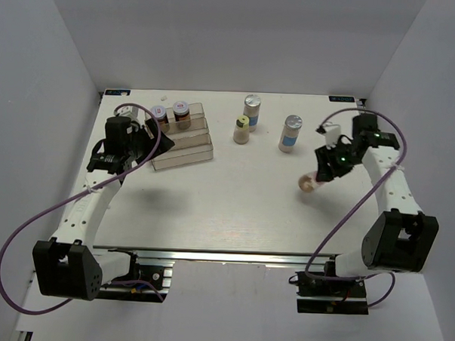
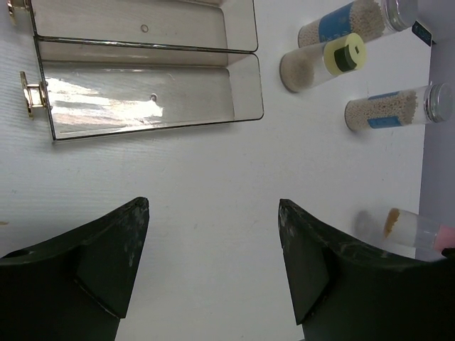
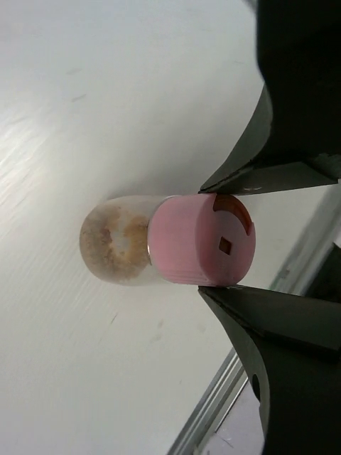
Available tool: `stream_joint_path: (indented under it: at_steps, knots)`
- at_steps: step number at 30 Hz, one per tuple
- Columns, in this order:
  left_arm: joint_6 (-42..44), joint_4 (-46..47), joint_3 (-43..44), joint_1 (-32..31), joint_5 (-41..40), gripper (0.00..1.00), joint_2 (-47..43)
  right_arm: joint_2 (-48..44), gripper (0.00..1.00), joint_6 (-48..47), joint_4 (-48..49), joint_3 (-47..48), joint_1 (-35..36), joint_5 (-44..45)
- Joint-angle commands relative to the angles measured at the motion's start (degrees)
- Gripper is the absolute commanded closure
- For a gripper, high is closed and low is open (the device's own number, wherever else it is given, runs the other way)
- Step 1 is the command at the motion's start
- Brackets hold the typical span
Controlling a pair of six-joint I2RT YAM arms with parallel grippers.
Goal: Organize the condiment bottles
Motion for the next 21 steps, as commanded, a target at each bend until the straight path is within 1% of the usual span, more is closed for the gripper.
stream_joint_path:
  at_steps: [1,4,5,6,8,9,11,12,13,14,15,16,17,18,19,21]
  knots:
    - [0.6,-1.2,3.4,-0.2,-1.4,0.17,-0.8,0.8,1.0,-5.7,2.1,4.3,11.7,-10.6]
    - [0.7,-2.4,4.9,-0.2,-3.6,0.17,-2.0,4.0,1.0,-2.7,6.4,8.4,18.2,-10.0]
    - [0.6,-2.6,5.1,-0.2,-4.2,0.17,-2.5,5.7,1.0,-0.6,8.2,12.7,21.5,-9.5]
    - [0.6,-3.6,5.6,-0.2,-5.1,0.17,-3.0,9.7,1.0,0.0,8.5,15.7,22.7,-9.9]
    - [0.6,-4.7,6.1,-0.2,-7.9,0.17,-4.2,13.9,1.0,1.6,9.0,22.2,25.9,-10.0]
    - [0.6,-5.7,6.5,-0.1,-8.5,0.17,-4.7,18.6,1.0,2.7,8.9,29.8,26.9,-10.3]
    - [0.6,-6.9,7.0,-0.2,-10.0,0.17,-5.5,23.9,1.0,4.2,8.0,38.6,29.7,-9.9]
    - [0.6,-8.2,7.5,-0.1,-10.3,0.17,-5.7,29.6,1.0,5.7,7.6,48.2,30.5,-9.6]
    - [0.5,-8.6,7.7,-0.2,-11.3,0.17,-6.1,32.4,1.0,6.5,7.5,52.9,32.1,-9.1]
    - [0.4,-9.0,7.8,-0.2,-11.8,0.17,-6.9,37.5,1.0,7.2,8.3,57.2,33.0,-7.7]
    - [0.1,-9.8,7.7,-0.1,-12.1,0.17,-7.3,39.7,1.0,8.1,9.4,63.8,33.8,-6.7]
    - [0.0,-10.1,7.7,-0.2,-12.2,0.17,-7.8,41.2,1.0,8.3,10.9,65.5,35.7,-5.7]
    - [-0.1,-10.4,7.6,-0.2,-14.0,0.17,-8.3,42.2,1.0,8.4,13.0,65.8,36.7,-4.8]
    - [-0.6,-10.9,7.6,-0.2,-14.2,0.17,-9.2,42.5,1.0,8.5,19.0,64.6,37.5,-2.6]
    - [-0.8,-11.1,7.3,-0.1,-14.4,0.17,-9.5,42.2,1.0,9.0,22.3,60.6,39.0,-1.8]
    - [-1.5,-11.8,7.0,-0.2,-14.6,0.17,-10.1,41.3,1.0,10.0,28.2,57.1,40.1,-0.1]
